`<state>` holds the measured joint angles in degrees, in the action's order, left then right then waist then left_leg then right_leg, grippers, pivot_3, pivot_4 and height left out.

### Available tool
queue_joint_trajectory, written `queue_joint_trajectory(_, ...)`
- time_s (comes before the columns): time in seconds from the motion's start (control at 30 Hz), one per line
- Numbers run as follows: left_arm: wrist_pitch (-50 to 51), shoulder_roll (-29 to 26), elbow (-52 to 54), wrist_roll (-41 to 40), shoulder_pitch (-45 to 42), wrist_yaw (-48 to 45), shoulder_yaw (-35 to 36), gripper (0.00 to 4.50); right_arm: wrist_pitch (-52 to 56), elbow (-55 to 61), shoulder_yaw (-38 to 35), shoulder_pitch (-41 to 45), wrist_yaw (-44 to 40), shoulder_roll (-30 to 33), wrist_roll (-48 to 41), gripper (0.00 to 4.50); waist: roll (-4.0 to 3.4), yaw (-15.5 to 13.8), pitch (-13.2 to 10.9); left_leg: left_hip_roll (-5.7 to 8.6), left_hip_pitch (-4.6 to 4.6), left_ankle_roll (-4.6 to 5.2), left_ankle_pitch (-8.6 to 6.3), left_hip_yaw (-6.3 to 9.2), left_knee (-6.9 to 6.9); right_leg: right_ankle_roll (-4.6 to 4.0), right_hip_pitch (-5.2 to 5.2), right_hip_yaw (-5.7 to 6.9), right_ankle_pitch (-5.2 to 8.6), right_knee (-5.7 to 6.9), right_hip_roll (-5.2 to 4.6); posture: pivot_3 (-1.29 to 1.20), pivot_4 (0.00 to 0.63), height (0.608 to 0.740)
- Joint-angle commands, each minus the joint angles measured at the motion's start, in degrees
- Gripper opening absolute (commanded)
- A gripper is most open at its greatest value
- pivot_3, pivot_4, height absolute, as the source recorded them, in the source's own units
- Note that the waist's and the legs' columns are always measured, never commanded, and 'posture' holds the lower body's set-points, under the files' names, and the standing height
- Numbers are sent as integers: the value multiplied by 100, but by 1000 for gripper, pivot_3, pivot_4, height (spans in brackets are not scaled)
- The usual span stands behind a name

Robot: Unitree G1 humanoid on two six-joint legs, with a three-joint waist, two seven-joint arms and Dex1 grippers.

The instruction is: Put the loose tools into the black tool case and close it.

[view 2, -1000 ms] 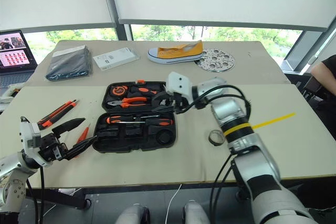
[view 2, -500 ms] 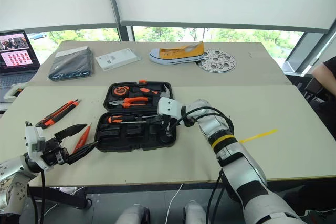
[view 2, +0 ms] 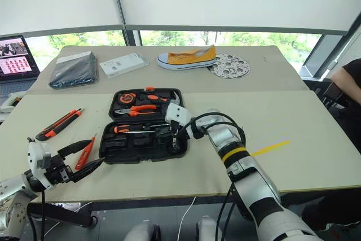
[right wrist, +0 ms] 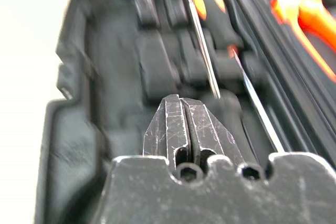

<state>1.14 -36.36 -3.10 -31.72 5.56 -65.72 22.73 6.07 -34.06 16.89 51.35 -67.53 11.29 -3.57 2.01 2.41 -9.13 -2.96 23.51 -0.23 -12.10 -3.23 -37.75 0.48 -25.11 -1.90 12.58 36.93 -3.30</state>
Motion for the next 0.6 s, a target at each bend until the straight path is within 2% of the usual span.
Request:
queue_joint_trajectory(0.03, -120, 8, 192, -130, -10, 23, 129, 4500, 27, 40, -156, 218, 273, -78, -11, 50, 0, 1, 0, 0, 0, 0, 0, 0, 0, 0, 0, 0, 0, 0, 0, 0, 150, 740)
queue_joint_trajectory(0.2, -112, 24, 200, -115, -42, 18, 84, 4500, -257, -731, 34, 342, 803, -243, 452, 50, 0, 8, 0, 0, 0, -1, 0, -1, 2, 0, -2, 0, 1, -1, 1, 0, 150, 740)
queue_joint_trajectory(0.4, -109, -10, 153, -98, -64, -14, 96, 4500, -619, -1395, 324, 354, 932, -278, 868, 50, 0, 15, 0, 1, -6, -1, 0, -2, 2, 1, 3, 0, 2, -3, 1, 0, 150, 740)
queue_joint_trajectory(0.6, -107, -37, 138, -58, -52, -8, 95, 4500, -438, -1521, 525, 314, 956, -341, 1101, 50, 2, 19, 2, 0, -27, -1, 0, -1, 2, 0, 19, 0, 3, -1, 1, 0, 150, 740)
